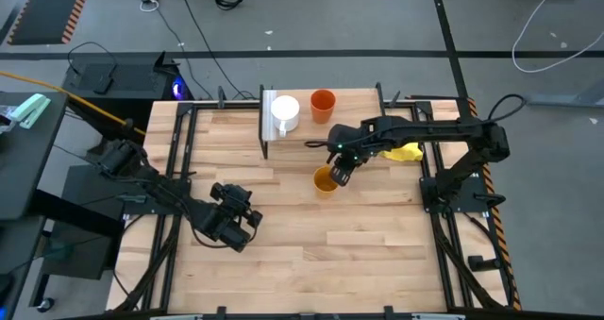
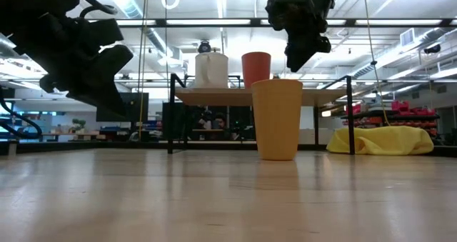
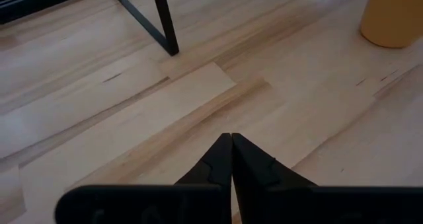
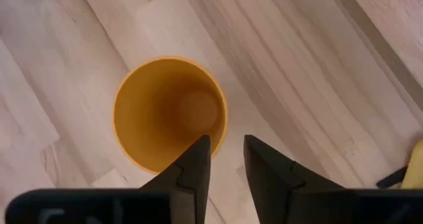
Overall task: Stack small to large cups/mugs on shelf
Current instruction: Put the yellow cup on the shelf
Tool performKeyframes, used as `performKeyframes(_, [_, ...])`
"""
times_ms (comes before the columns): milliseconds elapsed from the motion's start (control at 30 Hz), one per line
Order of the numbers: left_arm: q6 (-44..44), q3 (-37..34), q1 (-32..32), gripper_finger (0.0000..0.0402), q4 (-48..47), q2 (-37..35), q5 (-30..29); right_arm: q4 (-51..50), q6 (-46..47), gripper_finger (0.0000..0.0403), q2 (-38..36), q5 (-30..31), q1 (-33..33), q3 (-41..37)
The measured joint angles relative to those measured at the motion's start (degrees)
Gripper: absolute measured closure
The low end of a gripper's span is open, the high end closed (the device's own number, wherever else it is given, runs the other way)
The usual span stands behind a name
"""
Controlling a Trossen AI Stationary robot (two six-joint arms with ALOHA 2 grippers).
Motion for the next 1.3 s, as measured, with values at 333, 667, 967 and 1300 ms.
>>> performKeyframes(333, [-0.01,0.0,0.02,0.0378,0.46,-0.07,-0.42,1.12,-2.45,0.0306,4.42,-0.32,2.13,0.0])
performKeyframes(667, [0.42,0.0,0.02,0.0391,0.81,-0.07,-0.42,1.61,-2.72,0.0306,5.05,1.11,-0.42,0.0])
performKeyframes(967, [0.42,0.0,0.01,0.0375,0.85,-0.07,-0.42,1.6,-3.18,0.0306,7.35,1.09,-0.13,0.0])
performKeyframes(1300, [0.39,0.0,0.02,0.039,0.85,-0.07,-0.42,1.82,-3.28,0.0306,7.87,1.09,-0.28,-0.02])
